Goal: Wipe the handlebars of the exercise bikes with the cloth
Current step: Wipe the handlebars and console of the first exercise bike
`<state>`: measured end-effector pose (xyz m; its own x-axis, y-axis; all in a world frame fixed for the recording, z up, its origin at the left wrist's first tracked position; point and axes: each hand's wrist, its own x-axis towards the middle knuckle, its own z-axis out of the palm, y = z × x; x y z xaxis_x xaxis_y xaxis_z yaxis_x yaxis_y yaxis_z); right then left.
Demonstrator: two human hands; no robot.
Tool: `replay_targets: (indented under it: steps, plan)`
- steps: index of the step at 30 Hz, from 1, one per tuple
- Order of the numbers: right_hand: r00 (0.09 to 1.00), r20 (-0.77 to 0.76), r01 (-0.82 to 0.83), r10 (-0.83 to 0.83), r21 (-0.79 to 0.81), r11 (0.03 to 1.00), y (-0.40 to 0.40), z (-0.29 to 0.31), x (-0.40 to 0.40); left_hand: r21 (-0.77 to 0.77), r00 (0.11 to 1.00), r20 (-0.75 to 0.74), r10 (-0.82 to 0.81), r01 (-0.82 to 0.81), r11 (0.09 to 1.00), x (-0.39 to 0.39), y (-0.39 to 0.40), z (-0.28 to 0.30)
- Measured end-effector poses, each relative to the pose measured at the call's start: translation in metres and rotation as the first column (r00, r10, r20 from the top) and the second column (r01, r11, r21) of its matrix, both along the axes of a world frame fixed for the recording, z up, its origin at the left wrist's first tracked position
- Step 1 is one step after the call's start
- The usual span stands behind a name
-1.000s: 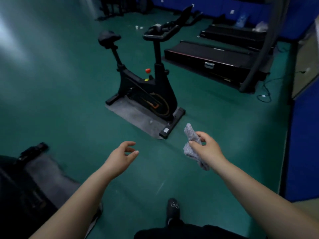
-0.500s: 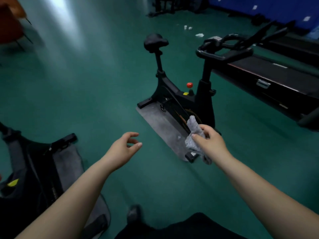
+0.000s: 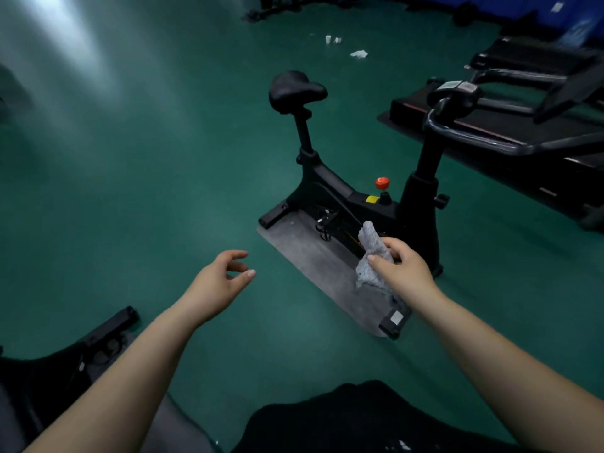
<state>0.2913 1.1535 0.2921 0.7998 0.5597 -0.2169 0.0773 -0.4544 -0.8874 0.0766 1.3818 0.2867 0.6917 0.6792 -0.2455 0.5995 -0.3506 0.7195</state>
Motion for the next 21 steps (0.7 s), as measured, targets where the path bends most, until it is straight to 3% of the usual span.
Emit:
replay_targets:
  steps: [14, 21]
  plan:
    - [0.998, -0.045, 0.052, -0.053, -0.031, 0.998, 0.200, -0.013, 0.160, -0.026, 0.998, -0.048, -0.051, 0.049, 0.998, 0.179, 0.200, -0.013]
    - [0.994, -0.006, 0.105, -0.105, -0.031, 0.994, 0.272, 0.004, 0.239, -0.012, 0.990, 0.014, -0.141, 0.141, 0.990, 0.285, 0.278, 0.005]
